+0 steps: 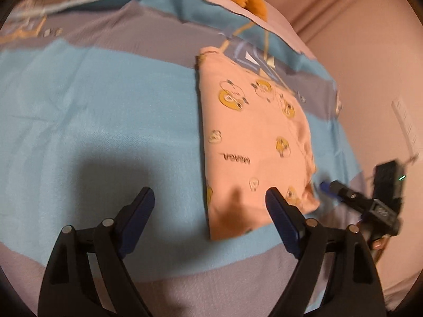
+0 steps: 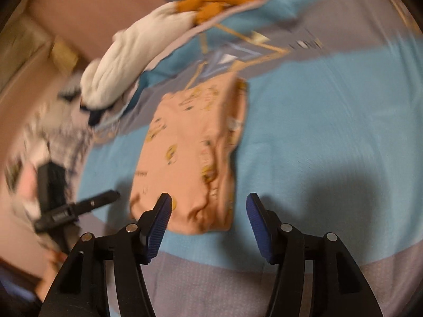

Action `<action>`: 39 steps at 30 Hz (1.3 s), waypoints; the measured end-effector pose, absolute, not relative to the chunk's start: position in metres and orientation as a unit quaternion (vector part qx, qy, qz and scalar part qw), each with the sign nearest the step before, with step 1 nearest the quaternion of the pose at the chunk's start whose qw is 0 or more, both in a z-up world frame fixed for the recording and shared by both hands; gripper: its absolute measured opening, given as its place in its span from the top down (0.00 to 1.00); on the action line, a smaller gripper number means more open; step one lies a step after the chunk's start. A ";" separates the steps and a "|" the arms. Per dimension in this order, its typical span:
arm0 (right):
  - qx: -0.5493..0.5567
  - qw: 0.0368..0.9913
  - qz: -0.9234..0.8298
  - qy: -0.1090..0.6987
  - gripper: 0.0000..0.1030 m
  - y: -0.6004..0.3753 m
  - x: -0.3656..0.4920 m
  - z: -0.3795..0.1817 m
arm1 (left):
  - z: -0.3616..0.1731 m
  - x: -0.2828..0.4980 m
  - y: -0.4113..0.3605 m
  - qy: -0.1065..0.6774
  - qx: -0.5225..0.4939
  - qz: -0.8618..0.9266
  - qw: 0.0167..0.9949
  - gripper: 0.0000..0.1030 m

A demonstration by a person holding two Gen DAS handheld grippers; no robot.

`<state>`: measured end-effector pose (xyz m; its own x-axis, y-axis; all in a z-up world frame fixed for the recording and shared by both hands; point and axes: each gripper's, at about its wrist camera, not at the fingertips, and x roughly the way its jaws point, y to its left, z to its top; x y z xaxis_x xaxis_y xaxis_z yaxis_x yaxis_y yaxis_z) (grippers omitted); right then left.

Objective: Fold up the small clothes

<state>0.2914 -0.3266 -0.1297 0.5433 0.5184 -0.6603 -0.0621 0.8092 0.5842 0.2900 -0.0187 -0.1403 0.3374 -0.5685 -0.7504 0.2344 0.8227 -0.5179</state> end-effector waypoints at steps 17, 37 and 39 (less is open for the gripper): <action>0.360 0.792 0.198 0.452 0.40 -0.313 0.364 -0.160 | -0.157 0.338 -0.077 0.520 -0.191 -0.309 0.773 0.17; 0.231 0.857 0.148 0.436 0.77 -0.283 0.380 -0.139 | -0.155 0.357 -0.097 0.519 -0.131 -0.254 0.806 0.70; 0.222 0.863 0.149 0.428 0.79 -0.282 0.377 -0.135 | -0.153 0.356 -0.096 0.517 -0.128 -0.253 0.808 0.74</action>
